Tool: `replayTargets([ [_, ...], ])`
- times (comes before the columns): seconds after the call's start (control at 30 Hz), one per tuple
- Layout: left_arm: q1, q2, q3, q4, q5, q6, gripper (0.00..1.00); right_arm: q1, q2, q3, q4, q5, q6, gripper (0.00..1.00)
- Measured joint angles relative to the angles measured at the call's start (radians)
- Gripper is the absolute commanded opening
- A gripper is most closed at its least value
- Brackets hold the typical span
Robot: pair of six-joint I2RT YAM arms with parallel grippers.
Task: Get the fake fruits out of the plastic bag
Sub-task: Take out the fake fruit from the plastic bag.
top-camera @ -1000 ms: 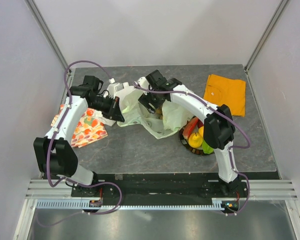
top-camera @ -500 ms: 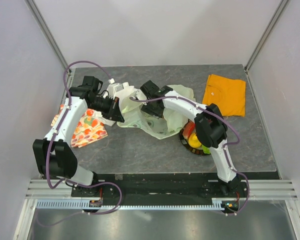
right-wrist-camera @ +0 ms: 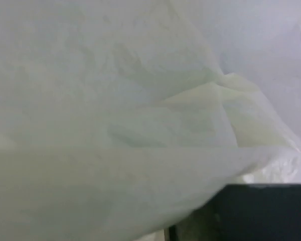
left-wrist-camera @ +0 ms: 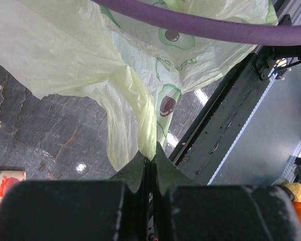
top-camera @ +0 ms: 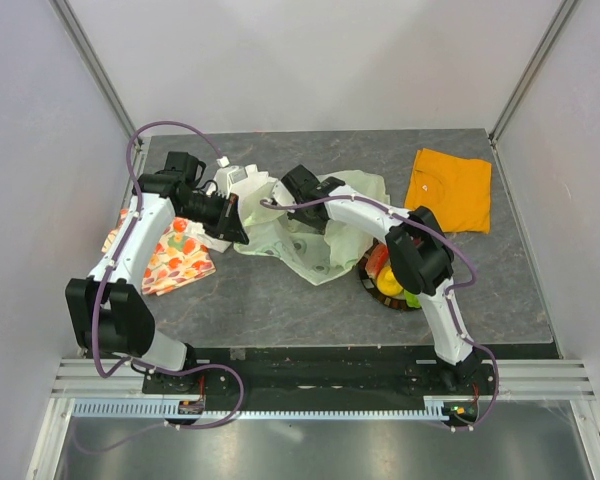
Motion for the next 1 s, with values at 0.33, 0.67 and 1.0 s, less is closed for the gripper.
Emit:
replayTargets([
  [0.33,0.0,0.005,0.008,0.0,0.003,-0.027,0.02,-0.003,-0.068,-0.006,0.0,-0.168,-0.027,0.0],
  [0.67,0.0,0.143,0.201,0.032,0.014,-0.092,0.02,-0.003,-0.435,-0.002,-0.12,-0.53,-0.047,0.0],
  [1.0,0.025,0.213,0.349,0.034,-0.006,-0.121,0.02,-0.045,-0.464,0.121,-0.276,-0.622,-0.014,0.0],
])
